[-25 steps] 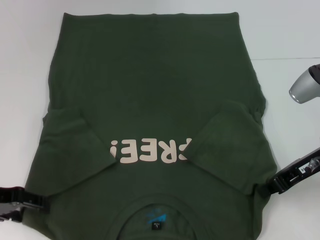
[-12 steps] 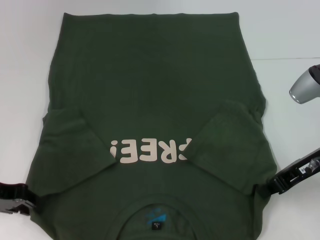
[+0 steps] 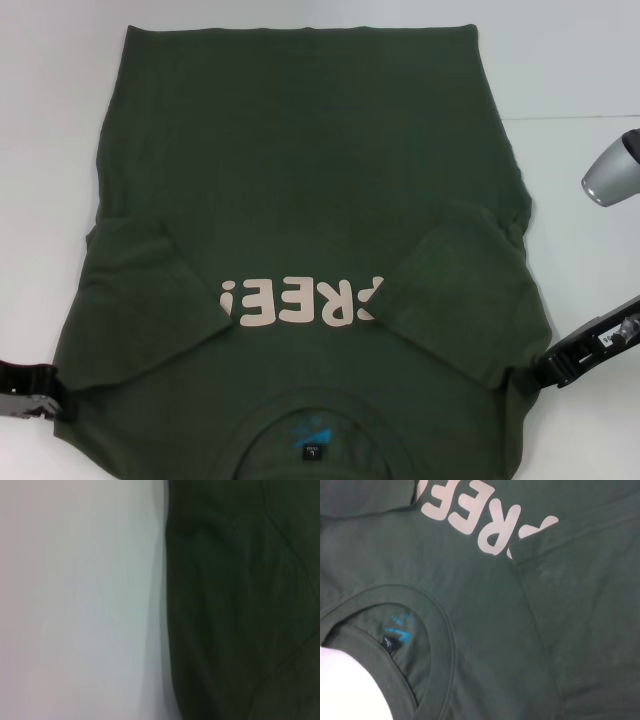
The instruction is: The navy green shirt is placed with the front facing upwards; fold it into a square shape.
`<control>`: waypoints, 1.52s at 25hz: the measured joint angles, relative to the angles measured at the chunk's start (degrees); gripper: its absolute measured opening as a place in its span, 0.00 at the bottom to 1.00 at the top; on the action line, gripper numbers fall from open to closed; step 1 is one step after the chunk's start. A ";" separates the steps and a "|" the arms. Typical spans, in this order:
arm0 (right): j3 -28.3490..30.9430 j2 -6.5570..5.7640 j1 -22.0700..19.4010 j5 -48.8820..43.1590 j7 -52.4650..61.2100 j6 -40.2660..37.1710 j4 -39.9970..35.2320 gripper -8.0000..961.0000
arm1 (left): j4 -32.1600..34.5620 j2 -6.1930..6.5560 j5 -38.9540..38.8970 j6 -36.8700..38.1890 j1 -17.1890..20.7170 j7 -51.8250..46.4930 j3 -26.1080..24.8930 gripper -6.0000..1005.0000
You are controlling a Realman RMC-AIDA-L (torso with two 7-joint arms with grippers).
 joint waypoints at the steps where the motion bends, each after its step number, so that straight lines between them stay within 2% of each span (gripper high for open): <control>1: 0.29 0.00 -0.10 0.08 -0.30 0.13 0.00 0.05 | 0.00 -0.03 -0.05 -0.22 0.03 0.51 0.00 0.12; 4: 1.50 -0.01 -0.63 1.17 -1.64 0.44 0.37 0.05 | 0.00 -0.32 -0.39 -0.77 0.22 2.99 -0.29 0.07; 10: 7.50 -0.12 -2.52 4.22 -7.80 0.74 2.92 0.05 | -0.74 -0.49 -4.30 -1.21 1.46 12.07 -2.04 0.07; 17: 16.51 -0.26 -5.70 8.99 -17.63 0.98 7.27 0.05 | -4.25 0.11 -8.28 -1.02 2.46 29.22 -10.53 0.07; 19: 18.79 -0.30 -6.69 10.67 -21.24 0.94 8.64 0.05 | -4.79 0.21 -9.36 -0.91 3.15 34.26 -12.33 0.07; 20: 21.15 -0.30 -7.52 12.44 -25.16 0.83 10.49 0.05 | -5.47 0.24 -10.40 -0.82 4.05 40.53 -14.75 0.07; 22: 22.60 -0.31 -8.10 13.43 -27.46 0.69 11.73 0.05 | -5.80 0.26 -10.94 -0.76 4.45 43.53 -15.89 0.07; 27: 28.35 -0.23 -11.84 19.67 -41.90 -1.27 16.36 0.05 | -7.18 0.36 -12.85 0.14 5.96 55.56 -19.78 0.07; 31: 31.63 -0.45 -14.33 23.50 -52.40 -1.80 20.76 0.05 | -8.08 0.44 -13.80 1.16 6.23 61.85 -20.86 0.07; 38: 37.15 -0.97 -17.68 23.94 -65.95 -2.15 28.26 0.05 | -8.87 0.45 -14.63 2.84 6.59 71.40 -21.85 0.06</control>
